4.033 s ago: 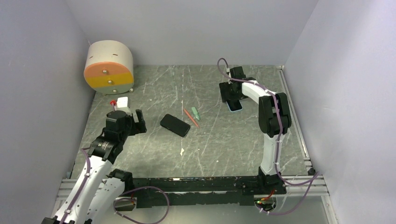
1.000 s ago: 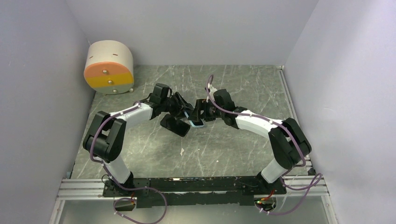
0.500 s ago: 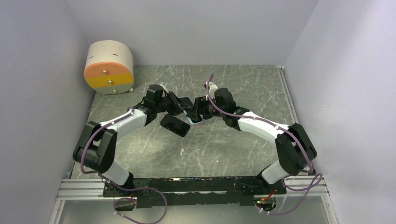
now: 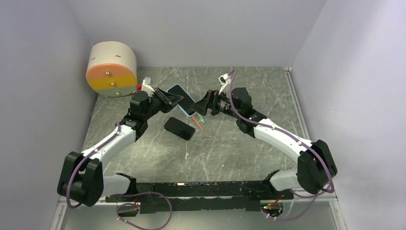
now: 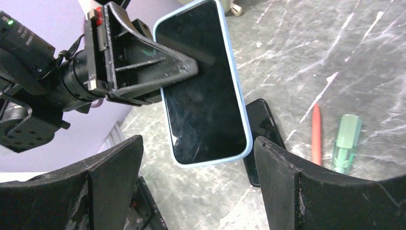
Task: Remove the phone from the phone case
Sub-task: Remove the phone case from the phone.
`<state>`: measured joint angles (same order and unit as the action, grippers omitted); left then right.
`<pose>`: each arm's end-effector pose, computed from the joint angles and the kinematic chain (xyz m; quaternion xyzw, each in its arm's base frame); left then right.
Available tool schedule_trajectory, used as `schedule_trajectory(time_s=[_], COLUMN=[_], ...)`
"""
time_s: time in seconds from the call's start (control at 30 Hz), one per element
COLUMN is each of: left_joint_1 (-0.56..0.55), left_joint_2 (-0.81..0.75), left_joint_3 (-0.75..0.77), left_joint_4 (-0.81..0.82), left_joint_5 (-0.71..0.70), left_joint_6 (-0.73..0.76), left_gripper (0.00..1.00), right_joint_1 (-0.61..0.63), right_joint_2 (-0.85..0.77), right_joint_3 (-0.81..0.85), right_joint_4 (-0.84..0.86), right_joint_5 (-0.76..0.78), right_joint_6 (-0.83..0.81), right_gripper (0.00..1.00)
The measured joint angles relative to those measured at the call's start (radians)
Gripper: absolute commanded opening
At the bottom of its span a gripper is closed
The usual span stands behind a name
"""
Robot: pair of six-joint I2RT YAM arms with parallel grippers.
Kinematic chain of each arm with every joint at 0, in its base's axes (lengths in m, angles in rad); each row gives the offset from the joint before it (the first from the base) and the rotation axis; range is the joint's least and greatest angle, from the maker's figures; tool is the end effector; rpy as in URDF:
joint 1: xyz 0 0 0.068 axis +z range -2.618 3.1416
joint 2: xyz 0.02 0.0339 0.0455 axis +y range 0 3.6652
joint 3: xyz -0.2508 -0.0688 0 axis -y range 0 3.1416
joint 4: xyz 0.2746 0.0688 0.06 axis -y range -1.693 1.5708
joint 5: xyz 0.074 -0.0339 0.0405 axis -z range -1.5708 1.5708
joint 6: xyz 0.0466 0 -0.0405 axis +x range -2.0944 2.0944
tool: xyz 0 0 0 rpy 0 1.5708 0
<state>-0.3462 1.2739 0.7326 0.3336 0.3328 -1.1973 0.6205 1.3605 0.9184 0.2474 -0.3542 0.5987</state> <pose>0.3037 -0.1258 0.2389 -0.2211 0.7406 -0.5255 0.3556 0.2811 0.2207 0.2727 -0.1202 0.7591 0.4695 0.4346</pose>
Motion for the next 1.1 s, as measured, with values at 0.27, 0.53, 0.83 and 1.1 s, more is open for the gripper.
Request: schedule_trajectory(time_s=[0.27, 0.53, 0.83, 1.1], left_joint_1=[0.000, -0.002, -0.008, -0.008], left_joint_2=[-0.075, -0.050, -0.044, -0.045], left_joint_3=[0.000, 0.000, 0.001, 0.003], left_joint_4=[0.110, 0.243, 0.267, 0.264], left_joint_5=[-0.075, -0.069, -0.078, -0.087], left_joint_6=[-0.057, -0.122, -0.136, -0.156], left_gripper=[0.03, 0.03, 0.03, 0.02], right_joint_1=[0.000, 0.000, 0.000, -0.006], right_joint_2=[-0.004, 0.019, 0.055, 0.101], right_joint_3=[-0.051, -0.067, -0.067, -0.081], right_joint_4=[0.126, 0.287, 0.427, 0.530], right_joint_5=[-0.063, -0.110, -0.148, -0.174], right_joint_6=[0.131, 0.237, 0.306, 0.347], right_gripper=[0.82, 0.79, 0.67, 0.50])
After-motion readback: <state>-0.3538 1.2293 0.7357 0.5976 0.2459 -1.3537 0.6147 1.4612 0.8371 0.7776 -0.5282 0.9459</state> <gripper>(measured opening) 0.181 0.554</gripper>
